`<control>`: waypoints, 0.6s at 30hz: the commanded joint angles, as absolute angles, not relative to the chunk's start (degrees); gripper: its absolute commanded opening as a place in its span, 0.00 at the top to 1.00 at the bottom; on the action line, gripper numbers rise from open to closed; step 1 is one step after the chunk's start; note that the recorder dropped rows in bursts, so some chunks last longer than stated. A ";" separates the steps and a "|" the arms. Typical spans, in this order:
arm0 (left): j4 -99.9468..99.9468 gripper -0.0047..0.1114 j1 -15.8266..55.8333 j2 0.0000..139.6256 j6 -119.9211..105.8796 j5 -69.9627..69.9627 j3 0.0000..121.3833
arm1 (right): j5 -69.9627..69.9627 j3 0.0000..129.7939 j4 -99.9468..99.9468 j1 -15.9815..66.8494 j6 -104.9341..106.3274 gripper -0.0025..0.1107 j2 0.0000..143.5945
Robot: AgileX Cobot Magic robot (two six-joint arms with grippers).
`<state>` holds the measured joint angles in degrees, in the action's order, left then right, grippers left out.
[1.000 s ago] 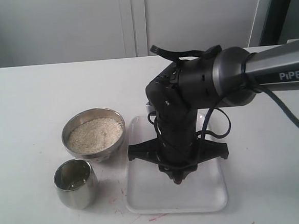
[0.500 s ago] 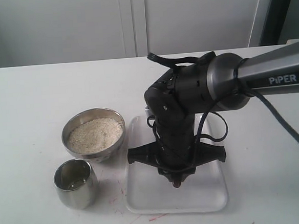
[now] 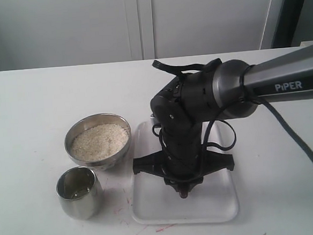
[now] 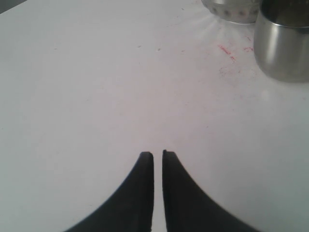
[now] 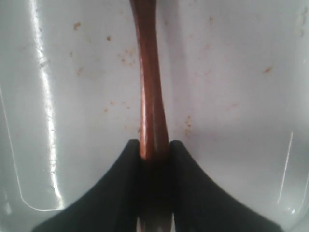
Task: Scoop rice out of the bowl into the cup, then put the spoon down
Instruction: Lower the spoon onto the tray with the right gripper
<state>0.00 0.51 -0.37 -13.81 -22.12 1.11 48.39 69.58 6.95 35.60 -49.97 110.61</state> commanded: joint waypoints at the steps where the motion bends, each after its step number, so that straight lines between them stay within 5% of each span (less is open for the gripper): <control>1: 0.32 0.84 0.74 0.00 -13.47 -24.88 0.58 | 48.06 69.22 7.46 35.33 -48.60 0.98 111.52; 10: 0.32 0.84 0.74 0.00 -13.47 -24.88 0.58 | 47.43 69.22 7.46 35.33 -48.60 0.97 111.54; 18: 0.32 0.84 0.74 0.00 -13.47 -24.88 0.58 | 47.29 69.22 7.46 35.33 -47.56 0.84 111.54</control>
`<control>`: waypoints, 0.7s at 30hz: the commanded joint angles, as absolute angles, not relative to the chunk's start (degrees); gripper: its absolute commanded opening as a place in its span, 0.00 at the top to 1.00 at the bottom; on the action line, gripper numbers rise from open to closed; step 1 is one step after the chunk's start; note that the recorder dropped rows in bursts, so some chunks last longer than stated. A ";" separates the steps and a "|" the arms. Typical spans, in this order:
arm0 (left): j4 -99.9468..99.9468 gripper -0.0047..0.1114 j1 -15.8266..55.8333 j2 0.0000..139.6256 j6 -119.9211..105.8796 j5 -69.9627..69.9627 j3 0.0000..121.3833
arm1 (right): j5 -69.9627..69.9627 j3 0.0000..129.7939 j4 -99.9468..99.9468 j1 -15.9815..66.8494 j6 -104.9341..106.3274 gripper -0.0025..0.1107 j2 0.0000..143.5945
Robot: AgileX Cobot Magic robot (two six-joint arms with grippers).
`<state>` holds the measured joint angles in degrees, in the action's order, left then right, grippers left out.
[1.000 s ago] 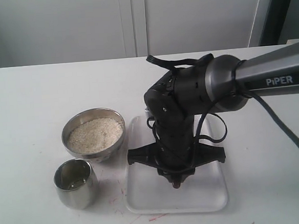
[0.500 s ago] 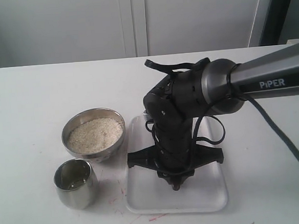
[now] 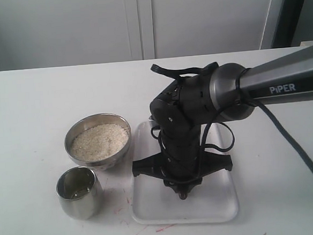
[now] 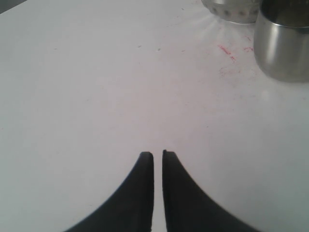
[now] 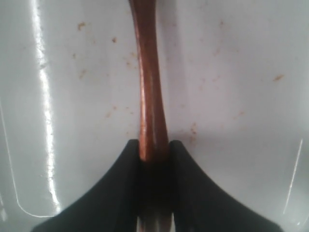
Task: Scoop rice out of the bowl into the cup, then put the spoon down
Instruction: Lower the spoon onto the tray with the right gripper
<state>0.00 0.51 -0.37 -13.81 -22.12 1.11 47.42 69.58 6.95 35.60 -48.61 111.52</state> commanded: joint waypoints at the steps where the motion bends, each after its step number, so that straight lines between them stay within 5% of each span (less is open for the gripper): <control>1: 0.32 0.84 0.74 0.00 -13.47 -24.88 0.58 | 47.29 69.22 7.46 35.33 -47.56 0.84 111.54; 11: 0.32 0.84 0.74 0.00 -13.47 -24.88 0.58 | 47.29 69.05 7.46 35.33 -47.56 0.83 111.54; 21: 0.32 0.84 0.74 0.00 -13.47 -24.88 0.58 | 47.60 68.54 7.46 35.33 -47.56 0.65 111.54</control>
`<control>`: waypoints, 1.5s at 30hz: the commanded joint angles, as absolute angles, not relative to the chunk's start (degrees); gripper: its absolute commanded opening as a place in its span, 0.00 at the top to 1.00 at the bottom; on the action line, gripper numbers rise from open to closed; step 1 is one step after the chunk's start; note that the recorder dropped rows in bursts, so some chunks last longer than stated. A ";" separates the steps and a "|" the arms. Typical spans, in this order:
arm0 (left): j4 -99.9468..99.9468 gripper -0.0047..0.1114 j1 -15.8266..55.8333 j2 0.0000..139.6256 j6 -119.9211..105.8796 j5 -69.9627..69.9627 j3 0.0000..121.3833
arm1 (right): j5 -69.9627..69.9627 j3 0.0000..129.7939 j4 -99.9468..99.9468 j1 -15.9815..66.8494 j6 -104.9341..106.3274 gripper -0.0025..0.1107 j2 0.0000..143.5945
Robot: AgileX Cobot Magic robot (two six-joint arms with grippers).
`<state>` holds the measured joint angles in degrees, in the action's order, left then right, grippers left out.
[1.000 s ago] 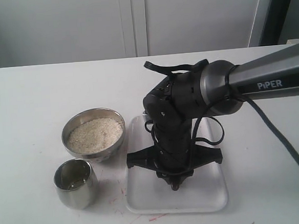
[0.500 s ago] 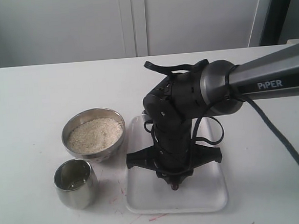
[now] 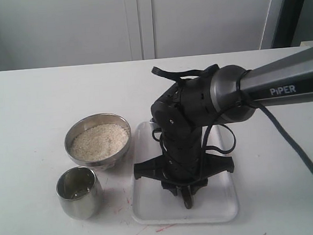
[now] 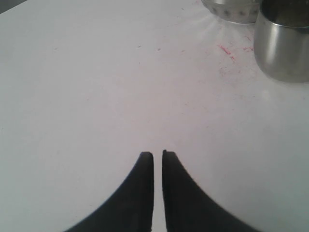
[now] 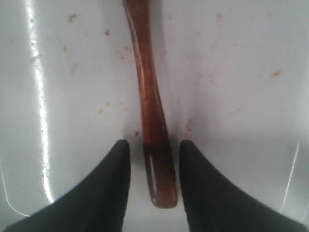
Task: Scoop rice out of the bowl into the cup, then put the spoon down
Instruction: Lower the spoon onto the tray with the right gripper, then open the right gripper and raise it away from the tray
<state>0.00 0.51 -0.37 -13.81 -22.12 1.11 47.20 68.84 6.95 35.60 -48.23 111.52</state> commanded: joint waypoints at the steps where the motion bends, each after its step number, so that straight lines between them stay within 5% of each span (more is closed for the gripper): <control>1: 0.32 0.84 0.74 0.00 -13.47 -24.88 0.58 | 47.72 68.54 7.46 35.33 -47.56 0.65 111.54; 19: 0.32 0.84 0.74 0.00 -13.47 -24.88 0.58 | 46.30 70.24 13.74 35.33 -47.73 0.67 102.52; 29: 0.32 0.84 0.74 0.00 -13.47 -24.88 0.58 | 44.13 68.72 28.29 35.33 -47.66 0.95 88.10; 45: 0.32 0.84 0.74 0.00 -13.47 -24.88 0.58 | 14.39 42.31 41.76 35.33 -47.66 0.98 58.48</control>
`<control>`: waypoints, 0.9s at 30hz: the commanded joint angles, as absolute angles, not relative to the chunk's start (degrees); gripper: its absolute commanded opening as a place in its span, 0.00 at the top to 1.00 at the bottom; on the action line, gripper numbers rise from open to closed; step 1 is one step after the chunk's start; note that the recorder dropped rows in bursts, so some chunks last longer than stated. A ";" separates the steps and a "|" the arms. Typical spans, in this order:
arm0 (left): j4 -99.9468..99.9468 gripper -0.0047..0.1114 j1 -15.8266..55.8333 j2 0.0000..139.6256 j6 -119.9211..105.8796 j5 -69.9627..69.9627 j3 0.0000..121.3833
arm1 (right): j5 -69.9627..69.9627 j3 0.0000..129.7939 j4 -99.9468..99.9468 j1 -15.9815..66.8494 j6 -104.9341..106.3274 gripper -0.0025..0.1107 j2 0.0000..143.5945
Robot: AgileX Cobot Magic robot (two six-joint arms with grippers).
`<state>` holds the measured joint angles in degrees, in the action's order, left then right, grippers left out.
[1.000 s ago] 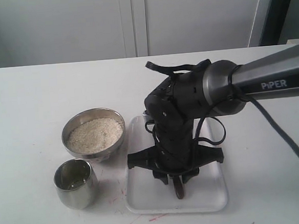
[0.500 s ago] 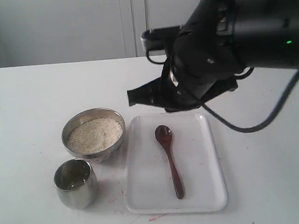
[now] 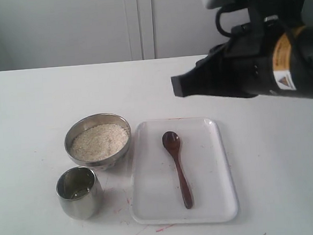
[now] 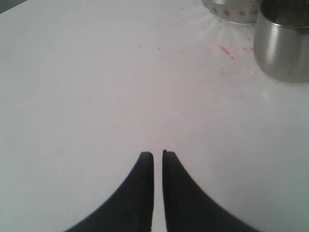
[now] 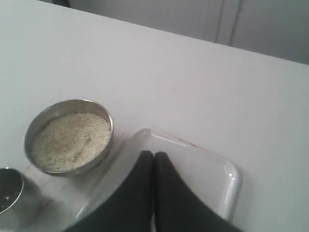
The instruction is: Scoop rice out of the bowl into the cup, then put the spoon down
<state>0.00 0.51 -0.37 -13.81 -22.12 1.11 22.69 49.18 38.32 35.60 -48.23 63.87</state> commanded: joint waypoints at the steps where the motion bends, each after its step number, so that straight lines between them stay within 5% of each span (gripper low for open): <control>1: 0.32 0.84 0.74 0.00 -13.47 -24.88 0.58 | 12.10 40.10 42.59 35.33 -47.53 0.98 56.71; 11: 0.32 0.84 0.74 0.00 -13.47 -24.88 0.58 | -3.00 24.05 45.21 35.33 -47.53 0.98 38.26; 27: 0.32 0.84 0.74 0.00 -13.47 -24.88 0.58 | -6.38 7.50 44.79 35.33 -50.46 0.98 10.77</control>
